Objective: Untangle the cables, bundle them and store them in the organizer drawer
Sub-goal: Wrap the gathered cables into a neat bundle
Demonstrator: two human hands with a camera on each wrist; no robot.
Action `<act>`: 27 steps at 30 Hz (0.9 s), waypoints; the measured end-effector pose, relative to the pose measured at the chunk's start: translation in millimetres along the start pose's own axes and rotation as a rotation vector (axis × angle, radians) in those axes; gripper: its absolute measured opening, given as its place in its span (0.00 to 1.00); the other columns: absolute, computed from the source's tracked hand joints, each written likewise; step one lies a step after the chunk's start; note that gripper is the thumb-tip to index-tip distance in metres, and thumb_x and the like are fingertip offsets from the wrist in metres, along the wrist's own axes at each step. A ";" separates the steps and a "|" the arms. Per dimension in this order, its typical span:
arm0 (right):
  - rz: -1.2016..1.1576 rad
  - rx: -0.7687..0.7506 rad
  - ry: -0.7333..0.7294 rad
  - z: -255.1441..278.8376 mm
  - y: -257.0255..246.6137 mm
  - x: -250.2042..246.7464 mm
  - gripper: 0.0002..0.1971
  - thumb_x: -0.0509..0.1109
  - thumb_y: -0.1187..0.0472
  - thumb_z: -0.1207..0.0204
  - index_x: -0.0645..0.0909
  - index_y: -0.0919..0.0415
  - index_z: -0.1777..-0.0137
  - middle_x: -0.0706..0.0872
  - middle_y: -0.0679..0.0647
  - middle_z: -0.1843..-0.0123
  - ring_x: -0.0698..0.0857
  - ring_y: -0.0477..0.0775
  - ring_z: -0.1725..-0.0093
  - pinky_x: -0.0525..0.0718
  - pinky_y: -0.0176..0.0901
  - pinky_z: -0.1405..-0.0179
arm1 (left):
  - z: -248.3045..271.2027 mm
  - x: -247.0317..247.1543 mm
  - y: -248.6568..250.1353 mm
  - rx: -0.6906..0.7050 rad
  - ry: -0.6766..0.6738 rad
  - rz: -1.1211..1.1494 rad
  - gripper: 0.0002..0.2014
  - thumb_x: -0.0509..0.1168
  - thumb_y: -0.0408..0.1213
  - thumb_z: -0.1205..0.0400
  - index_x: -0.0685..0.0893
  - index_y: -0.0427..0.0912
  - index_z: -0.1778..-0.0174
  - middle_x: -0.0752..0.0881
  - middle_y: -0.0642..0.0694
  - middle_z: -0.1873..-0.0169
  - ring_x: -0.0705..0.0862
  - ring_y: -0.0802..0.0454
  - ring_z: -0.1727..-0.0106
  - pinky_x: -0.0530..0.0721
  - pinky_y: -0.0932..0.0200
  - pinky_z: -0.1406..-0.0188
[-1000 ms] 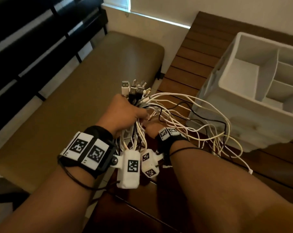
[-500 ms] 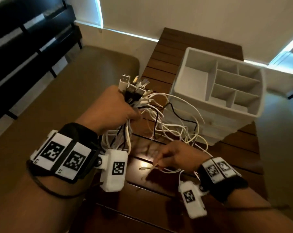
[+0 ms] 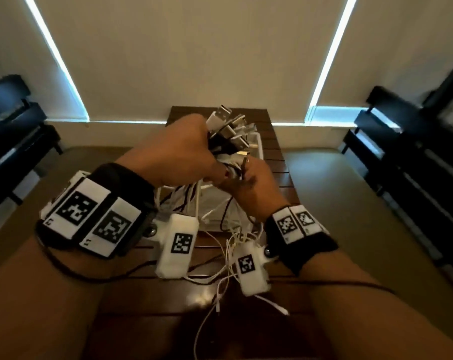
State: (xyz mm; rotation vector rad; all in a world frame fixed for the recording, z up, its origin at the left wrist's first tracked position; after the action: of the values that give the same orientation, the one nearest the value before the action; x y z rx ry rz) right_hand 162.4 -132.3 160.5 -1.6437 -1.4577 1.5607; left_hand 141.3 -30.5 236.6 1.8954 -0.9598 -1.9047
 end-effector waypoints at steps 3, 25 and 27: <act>-0.130 0.029 0.029 -2.5 8.2 -8.6 0.01 0.73 0.65 0.27 0.85 0.59 0.58 0.89 0.59 0.63 0.89 0.57 0.64 0.89 0.52 0.60 | 0.5 -19.5 12.8 0.013 0.130 0.020 0.09 0.79 0.34 0.38 0.84 0.47 0.72 0.85 0.48 0.73 0.84 0.49 0.69 0.84 0.50 0.68; -0.050 0.304 -0.176 48.3 86.1 -30.2 0.61 0.87 0.65 0.48 0.52 0.40 0.19 0.67 0.46 0.21 0.66 0.48 0.23 0.73 0.47 0.30 | 13.4 -52.8 -4.6 0.028 0.267 0.171 0.17 0.79 0.29 0.33 0.78 0.51 0.71 0.80 0.61 0.80 0.77 0.68 0.77 0.76 0.71 0.72; -0.078 0.182 -0.197 41.6 50.4 -27.6 0.63 0.88 0.60 0.49 0.49 0.39 0.19 0.66 0.40 0.23 0.67 0.39 0.27 0.71 0.39 0.31 | 14.1 -48.6 14.0 0.110 0.246 0.215 0.13 0.80 0.35 0.36 0.83 0.54 0.64 0.86 0.59 0.69 0.82 0.65 0.67 0.83 0.61 0.61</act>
State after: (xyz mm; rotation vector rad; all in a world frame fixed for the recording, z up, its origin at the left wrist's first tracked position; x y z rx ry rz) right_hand 149.1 -187.8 118.3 -1.3472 -1.4098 1.7946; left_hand 128.9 -6.8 281.7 1.9414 -1.1550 -1.4876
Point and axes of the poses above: each hand's wrist, its own z-axis away from the middle knuckle, its own x-axis out of the palm, y = z × x, the point moved 8 cm from there along -z, towards the middle knuckle
